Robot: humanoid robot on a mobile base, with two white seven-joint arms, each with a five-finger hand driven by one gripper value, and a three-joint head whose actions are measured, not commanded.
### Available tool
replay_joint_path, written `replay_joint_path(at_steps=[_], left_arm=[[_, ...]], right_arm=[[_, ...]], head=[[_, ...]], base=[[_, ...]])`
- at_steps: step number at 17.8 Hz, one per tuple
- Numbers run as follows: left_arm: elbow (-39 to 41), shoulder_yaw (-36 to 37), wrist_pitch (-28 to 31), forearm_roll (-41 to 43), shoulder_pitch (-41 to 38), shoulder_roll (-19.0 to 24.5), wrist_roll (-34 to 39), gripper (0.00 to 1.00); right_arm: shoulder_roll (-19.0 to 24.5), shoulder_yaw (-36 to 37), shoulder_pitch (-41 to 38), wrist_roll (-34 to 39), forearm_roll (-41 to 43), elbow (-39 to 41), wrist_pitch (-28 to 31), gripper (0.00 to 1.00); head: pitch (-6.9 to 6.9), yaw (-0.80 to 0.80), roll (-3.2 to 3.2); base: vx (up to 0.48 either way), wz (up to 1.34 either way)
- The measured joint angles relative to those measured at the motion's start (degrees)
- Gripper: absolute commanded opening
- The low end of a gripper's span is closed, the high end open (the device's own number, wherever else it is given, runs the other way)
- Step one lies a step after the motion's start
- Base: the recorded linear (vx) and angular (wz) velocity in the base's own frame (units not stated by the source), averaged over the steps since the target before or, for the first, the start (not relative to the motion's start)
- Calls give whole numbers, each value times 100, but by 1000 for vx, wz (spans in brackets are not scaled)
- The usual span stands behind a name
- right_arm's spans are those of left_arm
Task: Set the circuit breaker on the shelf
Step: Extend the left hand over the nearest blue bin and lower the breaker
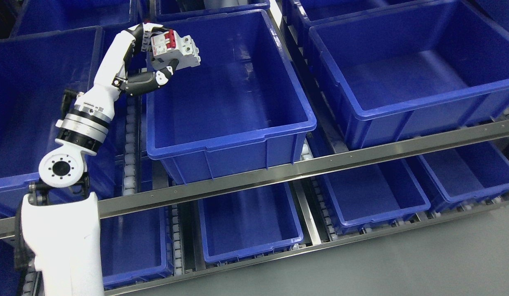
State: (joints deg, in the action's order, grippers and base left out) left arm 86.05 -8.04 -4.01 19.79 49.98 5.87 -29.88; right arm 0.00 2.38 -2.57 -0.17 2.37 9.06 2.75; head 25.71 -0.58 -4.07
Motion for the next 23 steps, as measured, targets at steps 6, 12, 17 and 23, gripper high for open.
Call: replay_joint_path(at_steps=[6, 12, 17, 23], left_arm=[[-1195, 356, -10, 500, 971, 192, -342, 14], [-2993, 785, -277, 821, 1965, 282, -270, 14], [-4238, 1079, -358, 988, 2361, 218, -79, 18], [-5381, 1442, -380, 1054, 2553, 31, 285, 24]], right_arm=[[0, 0, 0, 1, 0, 0, 0, 100], [0, 0, 0, 1, 0, 0, 0, 100], [0, 0, 0, 1, 0, 0, 0, 100], [0, 0, -1, 1, 0, 0, 0, 100]], head=[[0, 0, 0], [0, 0, 0], [-1, 0, 0], [-1, 0, 0]], base=[[97, 82], [57, -54], [29, -26], [10, 0]])
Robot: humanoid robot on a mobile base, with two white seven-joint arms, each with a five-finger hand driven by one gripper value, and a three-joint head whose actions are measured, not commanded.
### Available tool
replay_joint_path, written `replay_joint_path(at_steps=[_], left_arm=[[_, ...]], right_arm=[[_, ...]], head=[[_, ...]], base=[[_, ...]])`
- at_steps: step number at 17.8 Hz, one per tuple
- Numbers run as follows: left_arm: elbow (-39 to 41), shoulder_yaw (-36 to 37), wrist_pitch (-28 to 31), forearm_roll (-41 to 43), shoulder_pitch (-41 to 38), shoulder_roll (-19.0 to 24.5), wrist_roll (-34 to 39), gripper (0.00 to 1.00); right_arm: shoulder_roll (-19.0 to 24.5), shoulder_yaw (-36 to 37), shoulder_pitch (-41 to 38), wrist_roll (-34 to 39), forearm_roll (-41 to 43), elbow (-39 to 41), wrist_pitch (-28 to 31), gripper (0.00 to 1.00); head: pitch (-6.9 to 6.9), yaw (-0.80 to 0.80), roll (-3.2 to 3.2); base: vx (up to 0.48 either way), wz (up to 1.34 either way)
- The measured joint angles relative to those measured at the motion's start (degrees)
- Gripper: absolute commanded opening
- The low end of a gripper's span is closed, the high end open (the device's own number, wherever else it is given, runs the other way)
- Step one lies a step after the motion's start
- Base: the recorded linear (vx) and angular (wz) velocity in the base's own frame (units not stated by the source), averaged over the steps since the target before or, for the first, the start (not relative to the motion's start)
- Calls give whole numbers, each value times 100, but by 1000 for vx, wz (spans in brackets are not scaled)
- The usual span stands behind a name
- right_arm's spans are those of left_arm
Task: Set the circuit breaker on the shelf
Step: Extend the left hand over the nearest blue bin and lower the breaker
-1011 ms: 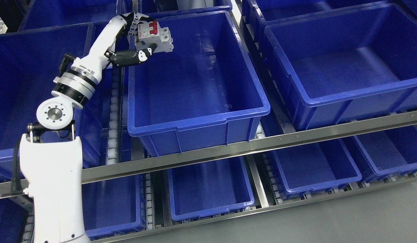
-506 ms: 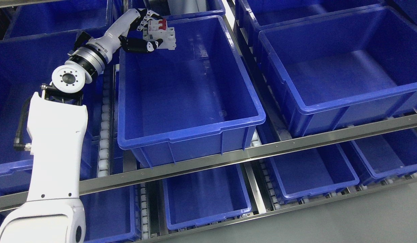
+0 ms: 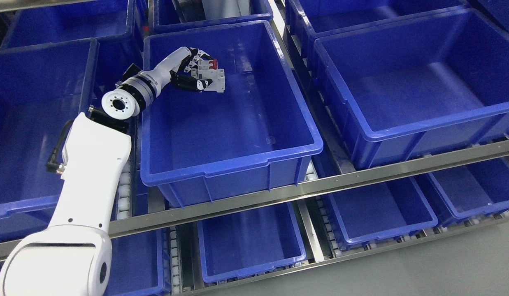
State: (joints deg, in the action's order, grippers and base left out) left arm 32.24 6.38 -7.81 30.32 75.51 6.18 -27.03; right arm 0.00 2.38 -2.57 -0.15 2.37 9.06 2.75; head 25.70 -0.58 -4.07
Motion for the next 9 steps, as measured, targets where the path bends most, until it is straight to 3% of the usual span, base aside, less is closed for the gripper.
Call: replay_joint_path(at_steps=[6, 9], left_arm=[[-701, 273, 75, 18, 65, -110, 94, 49], [-938, 367, 100, 22, 120, -138, 106, 68]], right_arm=[[0, 0, 1, 0, 0, 0, 0, 100], [0, 0, 1, 0, 0, 0, 0, 100]], head=[[0, 0, 0], [0, 0, 0]], base=[[-1, 4], [0, 0]])
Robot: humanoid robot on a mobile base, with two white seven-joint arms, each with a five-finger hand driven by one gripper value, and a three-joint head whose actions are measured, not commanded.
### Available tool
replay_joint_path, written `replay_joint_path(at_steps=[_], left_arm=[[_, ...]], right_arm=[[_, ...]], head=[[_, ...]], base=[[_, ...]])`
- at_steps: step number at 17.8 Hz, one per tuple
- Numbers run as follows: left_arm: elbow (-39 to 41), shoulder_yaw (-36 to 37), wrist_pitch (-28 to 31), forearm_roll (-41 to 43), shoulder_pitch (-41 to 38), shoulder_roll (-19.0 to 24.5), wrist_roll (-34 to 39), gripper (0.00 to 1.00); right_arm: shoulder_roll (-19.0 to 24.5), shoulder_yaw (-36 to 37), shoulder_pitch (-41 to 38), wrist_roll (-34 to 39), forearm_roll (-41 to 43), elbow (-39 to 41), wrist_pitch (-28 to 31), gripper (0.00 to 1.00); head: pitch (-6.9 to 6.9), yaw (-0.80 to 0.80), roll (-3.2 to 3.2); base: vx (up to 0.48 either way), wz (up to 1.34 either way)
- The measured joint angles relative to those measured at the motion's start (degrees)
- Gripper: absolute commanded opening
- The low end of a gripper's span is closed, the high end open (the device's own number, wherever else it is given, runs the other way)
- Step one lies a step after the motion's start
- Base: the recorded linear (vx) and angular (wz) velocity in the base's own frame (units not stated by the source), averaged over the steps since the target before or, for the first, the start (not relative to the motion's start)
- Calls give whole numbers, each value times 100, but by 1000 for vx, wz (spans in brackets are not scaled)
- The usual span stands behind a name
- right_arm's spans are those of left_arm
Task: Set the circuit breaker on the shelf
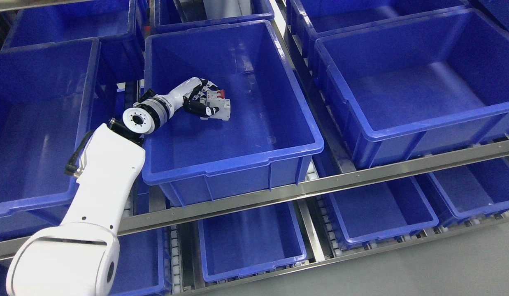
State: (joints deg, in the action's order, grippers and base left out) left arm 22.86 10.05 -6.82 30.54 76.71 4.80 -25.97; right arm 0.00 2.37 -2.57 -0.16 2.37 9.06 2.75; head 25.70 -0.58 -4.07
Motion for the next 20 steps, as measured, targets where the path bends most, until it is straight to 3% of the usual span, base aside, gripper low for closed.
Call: replay_joint_path(at_steps=[6, 12, 17, 20], left_arm=[[-275, 163, 11, 2, 119, -4, 2, 99], [-102, 1, -17, -49, 289, 58, 182, 100], [467, -1101, -212, -207, 316, -136, 1815, 100], [987, -1669, -331, -407, 17, -232, 2432, 100]], right_arm=[[0, 0, -1, 0, 0, 0, 0, 100], [0, 0, -1, 0, 0, 0, 0, 100], [0, 0, -1, 0, 0, 0, 0, 100], [0, 0, -1, 4, 0, 0, 0, 100]], head=[[0, 0, 0], [0, 0, 0], [0, 0, 0], [0, 0, 0]], base=[[0, 0], [0, 0], [0, 0], [0, 0]])
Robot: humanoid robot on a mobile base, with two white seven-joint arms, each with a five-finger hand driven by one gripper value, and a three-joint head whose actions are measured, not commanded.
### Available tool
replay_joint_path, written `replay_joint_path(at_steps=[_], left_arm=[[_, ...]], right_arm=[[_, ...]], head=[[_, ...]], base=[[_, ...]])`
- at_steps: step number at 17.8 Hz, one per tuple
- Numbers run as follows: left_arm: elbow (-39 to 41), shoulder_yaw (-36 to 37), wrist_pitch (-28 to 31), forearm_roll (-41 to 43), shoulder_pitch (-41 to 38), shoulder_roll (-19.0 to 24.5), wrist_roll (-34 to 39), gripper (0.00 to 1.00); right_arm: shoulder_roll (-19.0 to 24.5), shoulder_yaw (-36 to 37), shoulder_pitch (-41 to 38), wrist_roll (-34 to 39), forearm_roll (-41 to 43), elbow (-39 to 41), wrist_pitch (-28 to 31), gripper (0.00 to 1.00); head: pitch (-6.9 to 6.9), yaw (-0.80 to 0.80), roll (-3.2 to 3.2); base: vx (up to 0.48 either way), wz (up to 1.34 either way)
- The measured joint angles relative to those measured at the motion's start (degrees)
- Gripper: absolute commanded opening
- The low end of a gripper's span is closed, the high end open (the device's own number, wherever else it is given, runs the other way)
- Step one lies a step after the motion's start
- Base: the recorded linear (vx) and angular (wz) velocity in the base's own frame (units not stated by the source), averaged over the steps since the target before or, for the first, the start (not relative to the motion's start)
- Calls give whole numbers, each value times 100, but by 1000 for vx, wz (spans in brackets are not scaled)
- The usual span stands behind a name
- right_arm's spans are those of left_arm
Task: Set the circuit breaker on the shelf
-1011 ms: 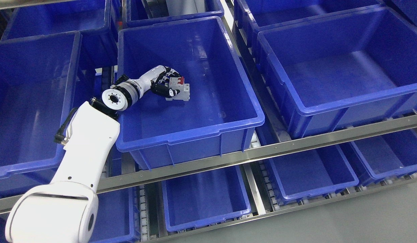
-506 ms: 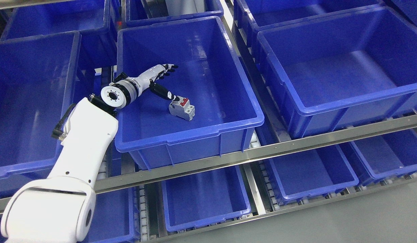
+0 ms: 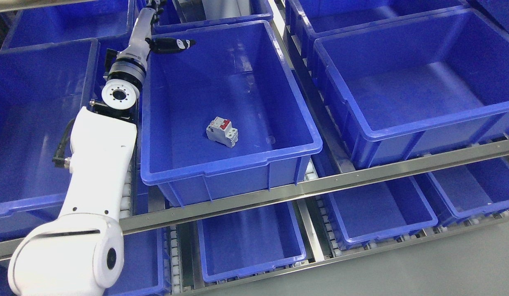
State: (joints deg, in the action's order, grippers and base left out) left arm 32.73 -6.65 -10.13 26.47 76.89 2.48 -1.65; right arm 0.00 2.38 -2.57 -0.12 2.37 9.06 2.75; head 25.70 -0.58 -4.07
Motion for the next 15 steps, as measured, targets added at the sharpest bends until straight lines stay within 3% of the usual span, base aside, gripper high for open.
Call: replay_joint_path(at_steps=[4, 8, 15], left_arm=[[1047, -358, 813, -437, -690, -83, 33, 100], [2608, -264, 1729, -838, -1782, -146, -19, 100], [4164, 112, 2009, -1056, -2854, -198, -35, 100]], right_arm=[[0, 0, 1, 22, 0, 0, 0, 100], [0, 0, 1, 27, 0, 0, 0, 100], [0, 0, -3, -9, 0, 0, 0, 100]], head=[[0, 0, 0], [0, 0, 0], [0, 0, 0]], base=[[-24, 0], [-82, 37], [-181, 97]])
